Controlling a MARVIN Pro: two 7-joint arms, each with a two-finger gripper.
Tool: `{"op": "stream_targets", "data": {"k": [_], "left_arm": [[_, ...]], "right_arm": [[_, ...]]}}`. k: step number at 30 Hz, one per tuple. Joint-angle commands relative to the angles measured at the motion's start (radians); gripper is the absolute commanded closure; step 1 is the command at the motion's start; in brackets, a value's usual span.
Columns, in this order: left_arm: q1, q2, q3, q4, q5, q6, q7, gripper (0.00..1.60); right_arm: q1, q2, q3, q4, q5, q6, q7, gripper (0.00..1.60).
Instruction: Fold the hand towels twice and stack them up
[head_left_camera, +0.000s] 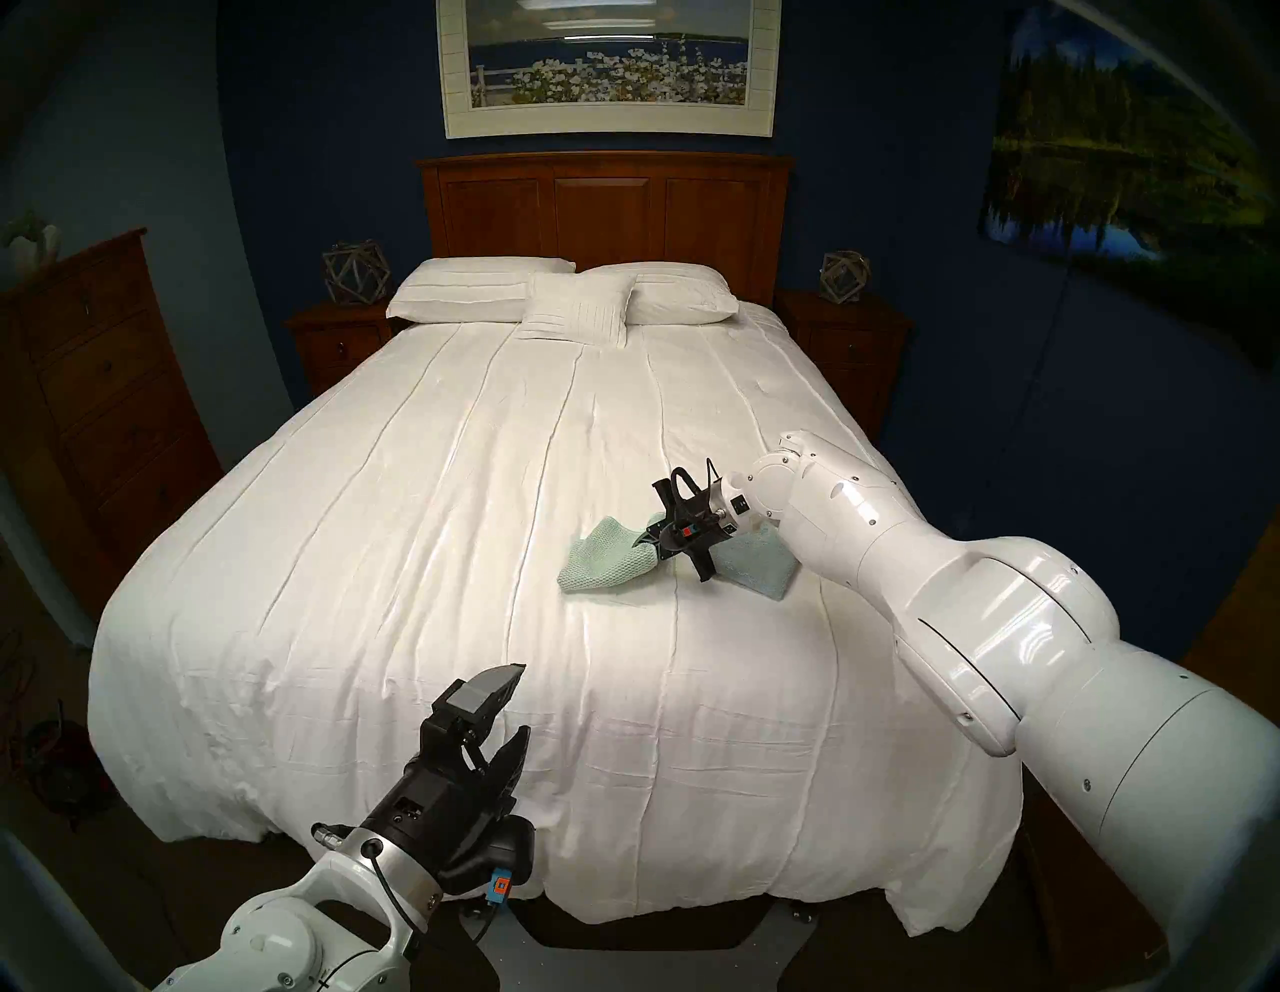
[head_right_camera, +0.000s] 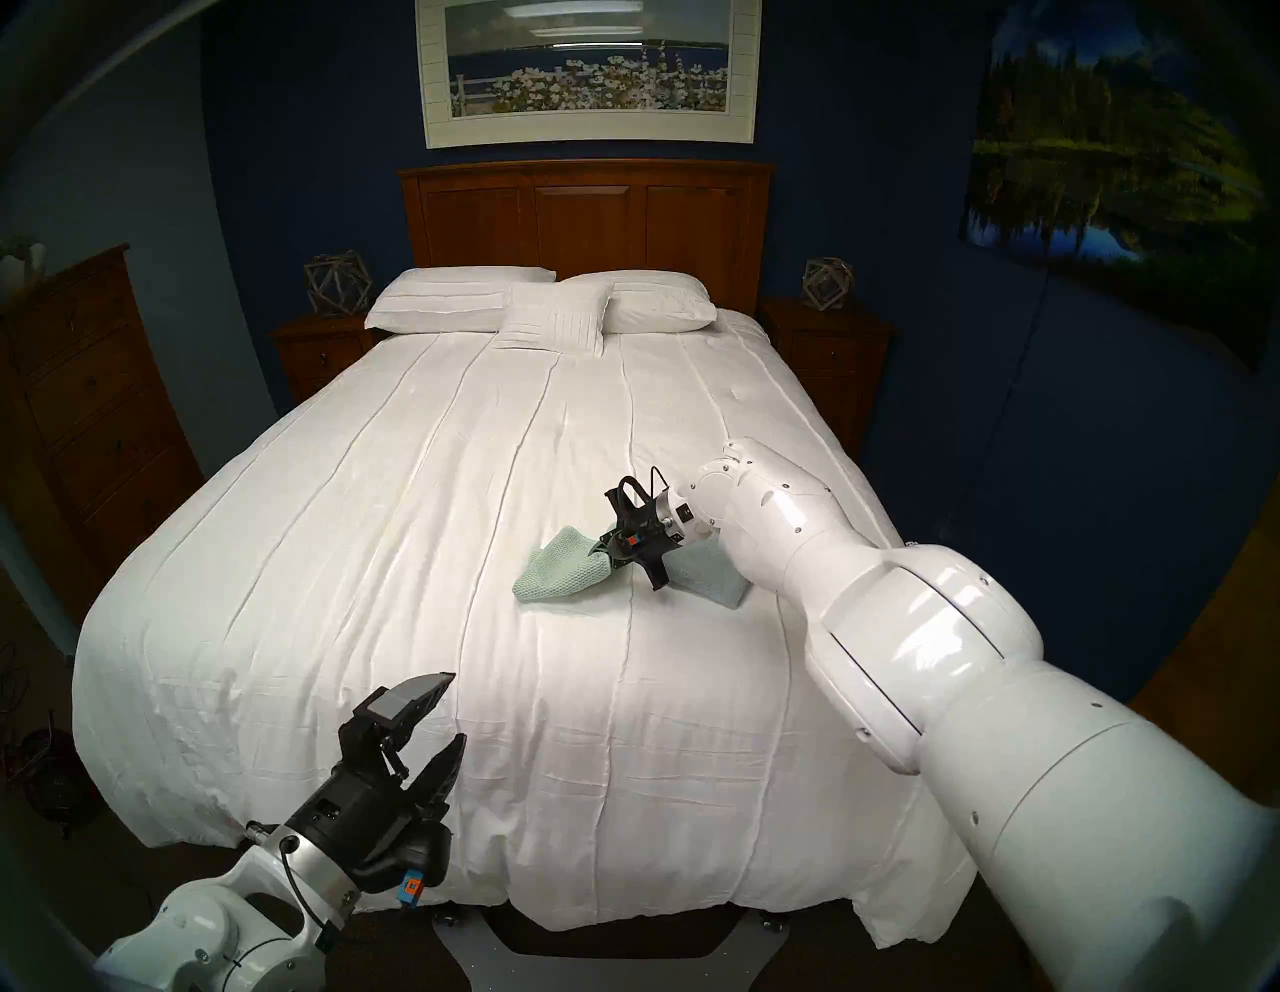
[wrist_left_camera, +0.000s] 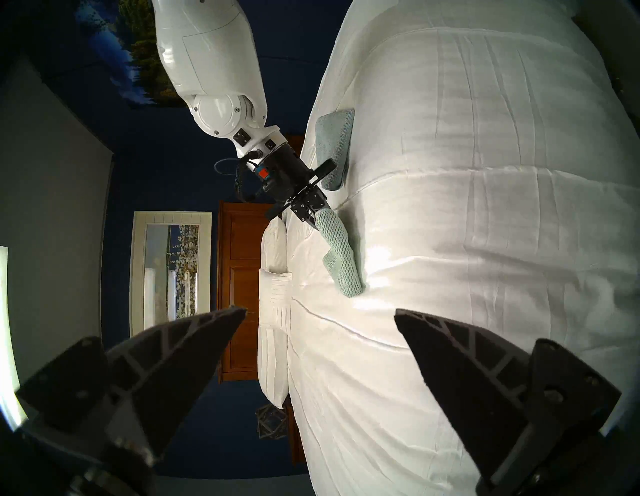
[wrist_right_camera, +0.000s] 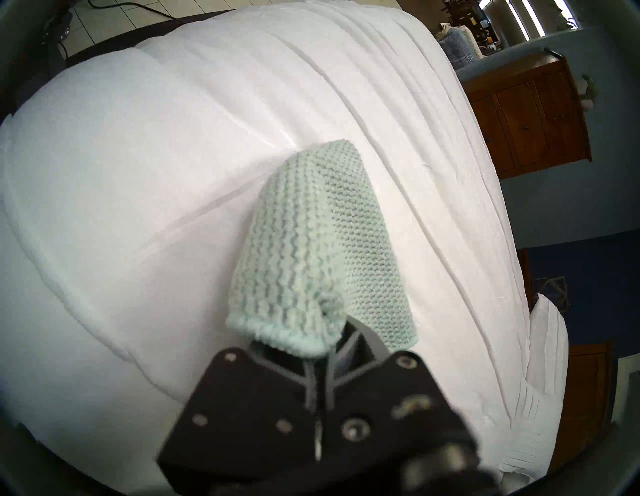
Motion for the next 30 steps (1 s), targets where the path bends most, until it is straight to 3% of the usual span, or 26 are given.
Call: {"op": "stream_targets", "data": {"k": [1, 12, 30], "left_arm": [[0.001, -0.001, 0.001, -0.025, -0.001, -0.002, 0.008, 0.0], [0.009, 0.006, -0.001, -0.033, -0.006, 0.001, 0.014, 0.0], [0.014, 0.016, -0.001, -0.036, -0.012, 0.008, 0.021, 0.0]], "right_arm": [[0.109, 0.012, 0.039, -0.047, 0.003, -0.023, -0.01, 1.6], [0.172, 0.071, 0.023, 0.029, -0.01, -0.18, 0.065, 1.6], [0.159, 0.174, 0.054, 0.062, 0.008, -0.18, 0.049, 1.6]]}}
